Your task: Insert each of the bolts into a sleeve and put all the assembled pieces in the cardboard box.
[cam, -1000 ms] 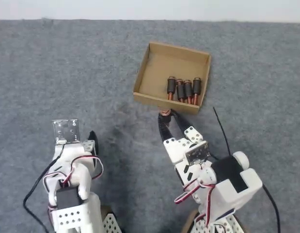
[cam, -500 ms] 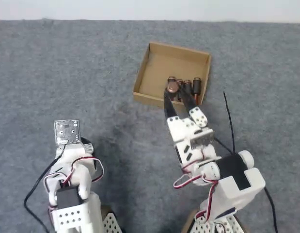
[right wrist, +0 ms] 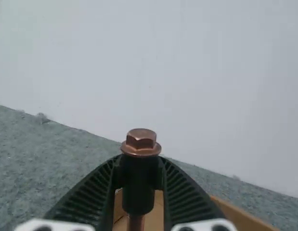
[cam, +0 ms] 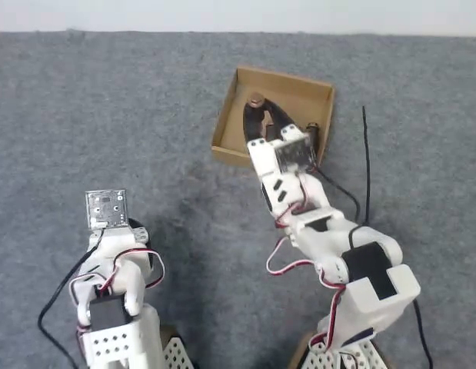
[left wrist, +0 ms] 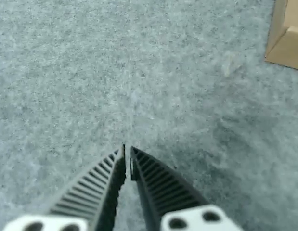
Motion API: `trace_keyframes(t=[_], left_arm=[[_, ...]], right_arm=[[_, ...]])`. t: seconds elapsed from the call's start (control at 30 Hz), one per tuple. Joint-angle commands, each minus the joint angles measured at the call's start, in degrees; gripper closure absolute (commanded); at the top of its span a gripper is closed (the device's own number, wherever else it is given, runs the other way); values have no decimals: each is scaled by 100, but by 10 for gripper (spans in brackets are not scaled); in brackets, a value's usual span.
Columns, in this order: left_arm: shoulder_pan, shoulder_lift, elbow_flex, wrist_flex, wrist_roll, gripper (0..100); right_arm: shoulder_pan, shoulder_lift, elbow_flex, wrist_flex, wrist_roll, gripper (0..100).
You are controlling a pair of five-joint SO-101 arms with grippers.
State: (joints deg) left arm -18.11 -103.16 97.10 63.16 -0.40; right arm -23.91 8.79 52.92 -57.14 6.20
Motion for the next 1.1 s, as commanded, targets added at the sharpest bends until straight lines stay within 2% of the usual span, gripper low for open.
trace_keyframes(t=[0.0,0.13,0.3,0.43,0.67,0.93,1.07], left_arm=[[26,-97,-57,0,-44,989],[26,-97,-57,-9,-44,989],[35,-97,-57,-9,-44,989],[35,-97,-57,-9,-44,989],[35,-97,-57,-9,-44,989],[35,-97,-57,-9,-44,989],[35,-97,-57,-9,-44,989]], right_arm=[[207,-347,-888,963,44,991],[435,-277,-1758,2448,9,991],[426,-277,-2752,4268,-1055,991],[286,-268,-3516,5631,-1240,991],[57,374,-4360,6484,-1231,991],[101,1455,-6022,8629,-1275,990],[110,1947,-6725,9376,-1459,988]])
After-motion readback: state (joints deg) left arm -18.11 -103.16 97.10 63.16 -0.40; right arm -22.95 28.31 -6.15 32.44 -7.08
